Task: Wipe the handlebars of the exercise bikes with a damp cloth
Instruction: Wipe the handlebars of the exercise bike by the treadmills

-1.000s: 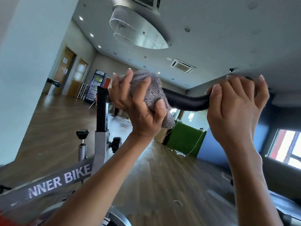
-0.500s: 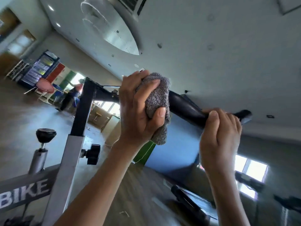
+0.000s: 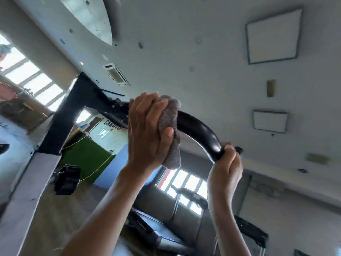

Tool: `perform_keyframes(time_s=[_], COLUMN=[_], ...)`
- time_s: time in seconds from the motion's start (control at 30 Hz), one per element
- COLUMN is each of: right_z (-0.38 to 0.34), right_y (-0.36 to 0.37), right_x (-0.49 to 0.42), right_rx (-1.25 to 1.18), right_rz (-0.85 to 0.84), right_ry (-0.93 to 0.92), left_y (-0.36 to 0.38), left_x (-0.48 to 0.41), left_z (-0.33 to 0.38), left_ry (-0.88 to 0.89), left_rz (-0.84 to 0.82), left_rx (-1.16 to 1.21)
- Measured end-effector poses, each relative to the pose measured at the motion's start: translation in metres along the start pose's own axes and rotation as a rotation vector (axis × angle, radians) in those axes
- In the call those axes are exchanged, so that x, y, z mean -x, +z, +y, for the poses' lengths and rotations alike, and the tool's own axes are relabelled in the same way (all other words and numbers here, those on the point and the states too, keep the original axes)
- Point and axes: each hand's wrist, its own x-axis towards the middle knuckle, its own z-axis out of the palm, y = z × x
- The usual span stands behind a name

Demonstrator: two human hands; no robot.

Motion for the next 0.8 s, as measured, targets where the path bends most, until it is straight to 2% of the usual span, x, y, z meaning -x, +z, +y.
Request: perform_keyframes(time_s=[0.1, 0.27, 0.4, 0.53, 0.67, 0.8], right_z=[-0.002, -0.011, -0.017, -0.014, -0.016, -0.016], right_y=[0.004, 0.009, 0.007, 0.006, 0.005, 0.003], right_x=[0.005, 0.016, 0.019, 0.018, 0.017, 0.017], right_rx=[-0.020, -0.054, -0.080, -0.081, -0.081, -0.061], right_rz=[0.068, 0.141, 0.127, 0.121, 0.091, 0.061], right_ry=[-0.002, -0.089, -0.139, -0.162, -0.178, -0.160], left_y=[0.002, 0.003, -0.001, 0.006, 0.009, 0.010], left_x=[0.005, 0.003, 0.000, 0.004, 0.002, 0.000], left_z=[0.017, 0.031, 0.010, 0.030, 0.022, 0.018], left_ry=[-0.054, 0.043, -0.032, -0.099, -0.012, -0.125], left_rz=[-0.009, -0.039, -0.036, -0.006, 0.026, 0.083], left_rx=[0.033, 0.018, 0.018, 0.057, 0.011, 0.044])
